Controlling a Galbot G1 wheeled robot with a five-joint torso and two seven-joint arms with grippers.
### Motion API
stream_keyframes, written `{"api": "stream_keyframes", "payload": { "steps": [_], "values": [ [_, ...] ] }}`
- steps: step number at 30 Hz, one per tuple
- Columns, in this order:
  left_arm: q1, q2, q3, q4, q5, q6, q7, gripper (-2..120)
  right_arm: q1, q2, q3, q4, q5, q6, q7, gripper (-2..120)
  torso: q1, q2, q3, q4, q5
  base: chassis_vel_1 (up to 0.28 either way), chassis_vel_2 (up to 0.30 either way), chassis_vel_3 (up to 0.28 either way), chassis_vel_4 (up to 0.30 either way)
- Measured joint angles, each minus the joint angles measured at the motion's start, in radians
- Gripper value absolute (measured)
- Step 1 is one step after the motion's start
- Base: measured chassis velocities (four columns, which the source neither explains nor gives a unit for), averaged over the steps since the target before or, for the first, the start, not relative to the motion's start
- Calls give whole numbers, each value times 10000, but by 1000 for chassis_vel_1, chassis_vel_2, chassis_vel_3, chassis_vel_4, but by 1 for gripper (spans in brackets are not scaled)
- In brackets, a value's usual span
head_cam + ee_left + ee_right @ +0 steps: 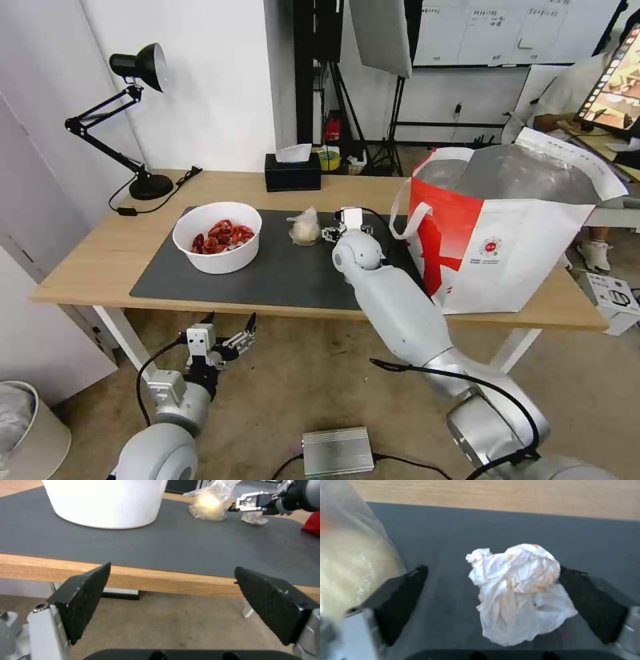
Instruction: Pick up the trash from the table and place it into the takeout bag.
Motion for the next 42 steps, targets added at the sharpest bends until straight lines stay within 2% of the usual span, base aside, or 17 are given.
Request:
{"api": "stream_keyframes", "payload": {
  "steps": [2,4,7,8,10,11,13,14,18,19,20,22,23,25,32,38,42],
  "values": [
    [-20,-19,9,3,-3,-3,2,100,20,59,55,-4,426,-76,283,87,0,0,0,0,0,0,0,0,0],
    [-23,-24,11,3,-4,-4,3,100,21,65,61,-4,463,-83,310,86,0,0,0,0,0,0,0,0,0],
    [-36,-42,29,3,-11,-14,8,100,15,72,170,-33,687,-121,471,67,0,-1,0,0,0,0,0,0,0],
    [-36,-42,29,3,-11,-14,8,100,15,72,170,-33,687,-121,471,67,0,-1,0,0,0,0,0,0,0],
    [-34,-38,28,-18,-17,-24,8,100,-35,25,203,-30,699,-122,478,57,0,0,0,0,0,0,0,0,0],
    [-34,-38,28,-18,-17,-24,8,100,-35,25,203,-30,699,-122,478,57,0,0,0,0,0,0,0,0,0],
    [-33,-4,22,-54,-27,-30,8,100,-90,-33,217,36,696,-121,481,45,-1,0,-1,-1,1,0,0,0,0],
    [-33,-4,22,-54,-27,-30,8,100,-90,-33,217,36,696,-121,481,45,-1,0,-1,-1,1,0,0,0,0],
    [-36,1,32,-83,-31,-33,-3,100,-170,-96,232,190,696,-118,508,30,0,0,-1,0,1,0,0,0,0],
    [-36,1,32,-83,-31,-33,-3,100,-170,-96,232,190,696,-118,508,30,0,0,-1,0,1,0,0,0,0],
    [-36,-6,43,-93,-31,-33,-8,100,-211,-140,232,275,708,-116,532,22,-1,0,-1,0,1,0,0,0,0],
    [-32,-5,43,-121,-31,-33,-14,100,-252,-182,233,361,717,-107,552,14,0,0,-1,-1,1,0,0,0,0],
    [-32,-5,43,-121,-31,-33,-14,100,-252,-182,233,361,717,-107,552,14,0,0,-1,-1,1,0,0,0,0],
    [-12,8,25,-156,-33,-35,-19,100,-293,-219,229,474,719,-95,568,2,0,0,-1,0,1,0,0,0,0],
    [8,10,5,-193,-36,-40,-32,100,-356,-298,183,736,709,-83,585,0,0,0,0,0,1,0,0,0,0],
    [41,18,-29,-256,-44,-43,-41,100,-599,-543,-1,1553,543,-67,601,0,0,0,-1,0,1,0,0,0,0],
    [62,-12,-29,-260,-43,-43,-46,100,-839,-689,-60,1885,-27,358,361,0,-1,0,-1,0,1,0,0,0,0]
  ]
}}
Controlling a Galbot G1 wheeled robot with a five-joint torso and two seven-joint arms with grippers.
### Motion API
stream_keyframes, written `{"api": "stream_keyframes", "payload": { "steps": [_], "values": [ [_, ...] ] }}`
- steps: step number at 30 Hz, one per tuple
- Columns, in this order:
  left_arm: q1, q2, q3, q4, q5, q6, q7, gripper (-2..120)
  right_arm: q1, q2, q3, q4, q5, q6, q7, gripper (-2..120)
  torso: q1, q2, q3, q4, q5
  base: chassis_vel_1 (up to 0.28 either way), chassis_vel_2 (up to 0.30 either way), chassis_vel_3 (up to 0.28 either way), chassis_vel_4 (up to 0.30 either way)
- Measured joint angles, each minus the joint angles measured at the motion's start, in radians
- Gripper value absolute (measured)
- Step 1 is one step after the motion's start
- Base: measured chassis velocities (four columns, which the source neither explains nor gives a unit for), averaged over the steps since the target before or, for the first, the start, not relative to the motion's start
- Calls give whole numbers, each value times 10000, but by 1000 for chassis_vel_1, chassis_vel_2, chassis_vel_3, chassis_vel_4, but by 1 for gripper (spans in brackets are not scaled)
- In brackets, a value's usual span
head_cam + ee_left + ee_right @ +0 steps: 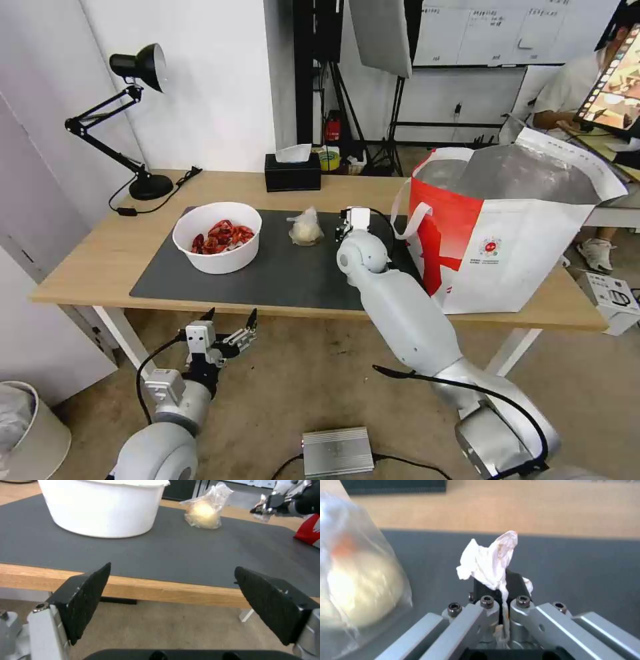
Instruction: Pick up the trash from the table and place it into the takeout bag.
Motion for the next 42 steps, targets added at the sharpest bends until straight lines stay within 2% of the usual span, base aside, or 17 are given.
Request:
{"api": "stream_keyframes", "payload": {
  "steps": [4,7,8,19,24,28,31,34,35,36,38,42],
  "values": [
    [17,-102,31,0,23,-2,-2,100,-407,-181,-12,532,-656,885,-431,0,1,0,0,0,0,0,0,0,0],
    [55,-128,25,-28,41,-2,-5,100,-683,-378,-19,1120,-734,1109,-599,0,1,0,0,0,0,0,0,0,0],
    [55,-128,25,-28,41,-2,-5,100,-683,-378,-19,1120,-734,1109,-599,0,1,0,0,0,0,0,0,0,0],
    [266,-222,-168,-200,82,-3,-8,100,-2586,-1691,-196,4685,-351,540,-283,0,0,0,0,-1,2,0,0,0,0],
    [314,-258,-187,-267,105,-3,-8,100,-3287,-2196,-60,5691,-652,687,-518,0,0,0,0,-1,2,0,0,0,0],
    [364,-279,-193,-282,163,-3,-6,100,-3784,-2564,229,6392,-1230,1151,-878,0,0,0,0,-1,1,0,0,0,0],
    [392,-331,-176,-300,228,-3,-6,100,-4089,-2833,604,6836,-2094,1942,-1354,0,0,0,0,-1,1,0,0,0,0],
    [400,-369,-151,-316,258,-3,-6,100,-4154,-2917,795,6935,-2517,2317,-1552,0,0,0,0,-1,1,0,0,0,0],
    [408,-406,-122,-342,287,-3,-6,100,-4194,-2994,1028,6999,-3016,2757,-1728,0,0,0,0,0,1,0,0,0,0],
    [408,-406,-122,-342,287,-3,-6,100,-4194,-2994,1028,6999,-3016,2757,-1728,0,0,0,0,0,1,0,0,0,0],
    [424,-448,-93,-358,342,-3,-7,100,-4216,-3083,1407,7035,-3696,3427,-1926,0,0,0,0,-1,2,0,0,0,0],
    [463,-459,-90,-393,370,-2,-7,100,-4208,-3151,1830,7052,-4367,4111,-2007,0,0,0,1,-1,0,0,0,0,0]
  ]
}}
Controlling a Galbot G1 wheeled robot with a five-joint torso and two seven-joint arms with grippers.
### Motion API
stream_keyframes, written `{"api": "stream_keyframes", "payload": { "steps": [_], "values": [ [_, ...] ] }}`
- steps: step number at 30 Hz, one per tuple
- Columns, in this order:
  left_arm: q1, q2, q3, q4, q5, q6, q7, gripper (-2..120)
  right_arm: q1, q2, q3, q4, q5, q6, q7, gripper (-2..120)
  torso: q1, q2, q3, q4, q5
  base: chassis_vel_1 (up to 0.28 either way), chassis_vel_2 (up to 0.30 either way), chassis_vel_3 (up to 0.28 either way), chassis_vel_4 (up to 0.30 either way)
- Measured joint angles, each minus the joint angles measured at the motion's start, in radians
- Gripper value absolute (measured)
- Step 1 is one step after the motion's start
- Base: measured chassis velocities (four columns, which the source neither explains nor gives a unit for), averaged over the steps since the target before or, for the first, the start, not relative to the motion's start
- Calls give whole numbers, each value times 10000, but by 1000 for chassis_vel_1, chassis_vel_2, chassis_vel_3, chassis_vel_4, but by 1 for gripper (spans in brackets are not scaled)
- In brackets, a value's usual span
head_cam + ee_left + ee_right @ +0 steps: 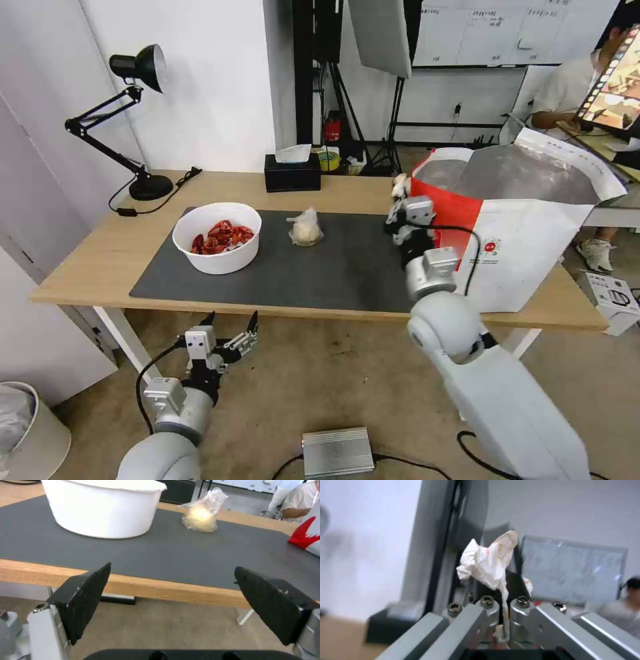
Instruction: Pick up the trash from the table and place it into the takeout bag.
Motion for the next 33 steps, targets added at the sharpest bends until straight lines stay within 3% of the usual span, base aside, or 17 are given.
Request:
{"api": "stream_keyframes", "payload": {
  "steps": [5,12,27,30,33],
  "values": [
    [76,-12,9,-185,-147,2,-11,100,115,-85,718,-64,-654,563,43,0,0,0,0,1,0,0,0,0,0],
    [107,-23,70,-218,-153,3,-17,100,48,-98,1191,-291,-1142,540,761,0,0,0,0,0,0,0,0,0,0],
    [102,-20,105,-171,-157,2,-16,100,-61,-66,1266,-234,413,-237,1691,0,1,0,0,1,-1,0,0,0,0],
    [90,-25,125,-157,-159,2,-15,100,-99,-64,1268,-174,586,-267,1724,6,1,0,0,1,-1,0,0,0,0],
    [74,-41,154,-141,-160,1,-13,100,-143,-49,1271,-119,727,-307,1737,21,0,0,0,1,-1,0,0,0,0]
  ]
}}
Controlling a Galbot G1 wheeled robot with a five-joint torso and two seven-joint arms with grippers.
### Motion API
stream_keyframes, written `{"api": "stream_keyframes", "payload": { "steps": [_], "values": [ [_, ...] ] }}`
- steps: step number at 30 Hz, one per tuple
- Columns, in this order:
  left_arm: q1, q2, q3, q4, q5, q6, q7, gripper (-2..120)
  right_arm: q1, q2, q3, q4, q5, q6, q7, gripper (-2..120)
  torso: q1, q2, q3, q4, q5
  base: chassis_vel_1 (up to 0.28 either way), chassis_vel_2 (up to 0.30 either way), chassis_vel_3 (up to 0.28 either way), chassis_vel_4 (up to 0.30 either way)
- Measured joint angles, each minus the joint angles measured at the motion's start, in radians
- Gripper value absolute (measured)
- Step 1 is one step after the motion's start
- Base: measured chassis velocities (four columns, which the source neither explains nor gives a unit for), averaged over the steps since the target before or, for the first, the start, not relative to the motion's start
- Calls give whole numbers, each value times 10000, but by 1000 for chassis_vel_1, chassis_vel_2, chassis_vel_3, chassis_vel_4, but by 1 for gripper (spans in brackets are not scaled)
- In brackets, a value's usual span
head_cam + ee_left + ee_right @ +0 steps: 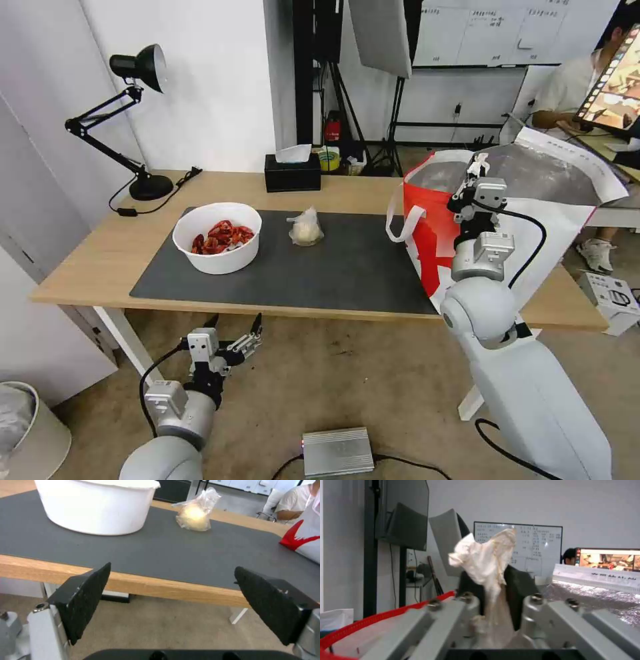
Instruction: Pick up the trash from the table and place it into the takeout bag.
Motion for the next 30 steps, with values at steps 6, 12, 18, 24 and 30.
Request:
{"api": "stream_keyframes", "payload": {
  "steps": [6,12,18,24,30],
  "values": [
    [10,-12,-2,-6,-1,0,2,100,-37,21,6,42,52,-26,6,39,0,0,0,0,0,0,0,0,0],
    [54,-9,-54,-59,-8,-3,2,100,-58,61,6,78,64,-74,20,60,0,0,0,0,0,0,0,0,0],
    [60,-28,-68,-84,-14,-6,2,100,-119,66,35,121,67,-97,25,85,0,0,0,0,0,0,0,0,0],
    [61,-28,-98,-142,-21,-7,2,100,-168,57,52,200,175,-105,25,99,1,0,0,0,0,0,0,0,0],
    [119,-45,-157,-210,-26,-7,0,100,-162,58,72,317,479,223,57,100,0,0,0,0,0,0,0,0,0]
  ]
}}
